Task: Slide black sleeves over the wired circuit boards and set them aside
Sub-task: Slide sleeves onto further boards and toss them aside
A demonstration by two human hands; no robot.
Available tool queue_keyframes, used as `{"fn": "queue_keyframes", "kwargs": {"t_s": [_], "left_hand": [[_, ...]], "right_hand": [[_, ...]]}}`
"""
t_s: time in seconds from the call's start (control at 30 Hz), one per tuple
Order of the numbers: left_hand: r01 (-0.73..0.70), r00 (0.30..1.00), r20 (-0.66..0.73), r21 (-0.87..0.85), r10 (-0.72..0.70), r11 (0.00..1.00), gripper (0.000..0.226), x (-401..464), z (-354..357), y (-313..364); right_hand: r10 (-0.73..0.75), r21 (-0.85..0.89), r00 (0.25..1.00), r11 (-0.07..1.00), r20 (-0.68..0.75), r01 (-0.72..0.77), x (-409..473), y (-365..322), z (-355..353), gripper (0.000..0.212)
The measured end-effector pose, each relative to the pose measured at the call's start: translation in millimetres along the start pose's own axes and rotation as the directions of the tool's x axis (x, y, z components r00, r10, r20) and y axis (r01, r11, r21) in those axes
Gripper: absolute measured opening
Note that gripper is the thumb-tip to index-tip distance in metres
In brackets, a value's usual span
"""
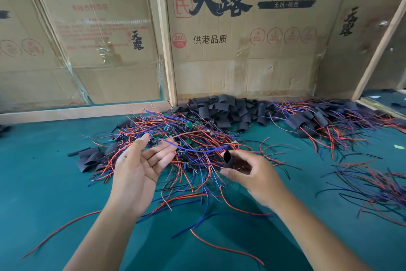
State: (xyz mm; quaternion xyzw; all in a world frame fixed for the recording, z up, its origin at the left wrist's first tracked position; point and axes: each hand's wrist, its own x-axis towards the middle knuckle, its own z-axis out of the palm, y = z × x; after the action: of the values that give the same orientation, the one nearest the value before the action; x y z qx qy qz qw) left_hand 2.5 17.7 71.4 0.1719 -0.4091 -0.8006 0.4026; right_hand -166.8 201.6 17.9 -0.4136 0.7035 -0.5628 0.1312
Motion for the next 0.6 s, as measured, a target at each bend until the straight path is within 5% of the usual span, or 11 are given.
{"fn": "queue_keyframes", "kwargs": {"t_s": [0.37,0.47,0.6], "left_hand": [[-0.064,0.997,0.042,0.106,0.059,0.992,0.018,-8.0,4.1,-1.9],[-0.126,0.987,0.130,0.243,0.097,0.962,0.017,-13.1,8.9,-10.9],[-0.238,0.959,0.247,0.428,0.141,0.872,0.018,-18.4,9.1,-22.7]], "right_hand": [[-0.364,-0.376,0.849,0.901,-0.384,0.217,-9.2,-28.4,-5.4,0.021],[-0.530,-0.418,0.809,0.815,-0.254,0.402,-15.2,-45.8,-5.4,0.031],[-0.358,-0.353,0.932,0.866,0.055,0.353,-23.0,-59.7,5.4,0.038]]}}
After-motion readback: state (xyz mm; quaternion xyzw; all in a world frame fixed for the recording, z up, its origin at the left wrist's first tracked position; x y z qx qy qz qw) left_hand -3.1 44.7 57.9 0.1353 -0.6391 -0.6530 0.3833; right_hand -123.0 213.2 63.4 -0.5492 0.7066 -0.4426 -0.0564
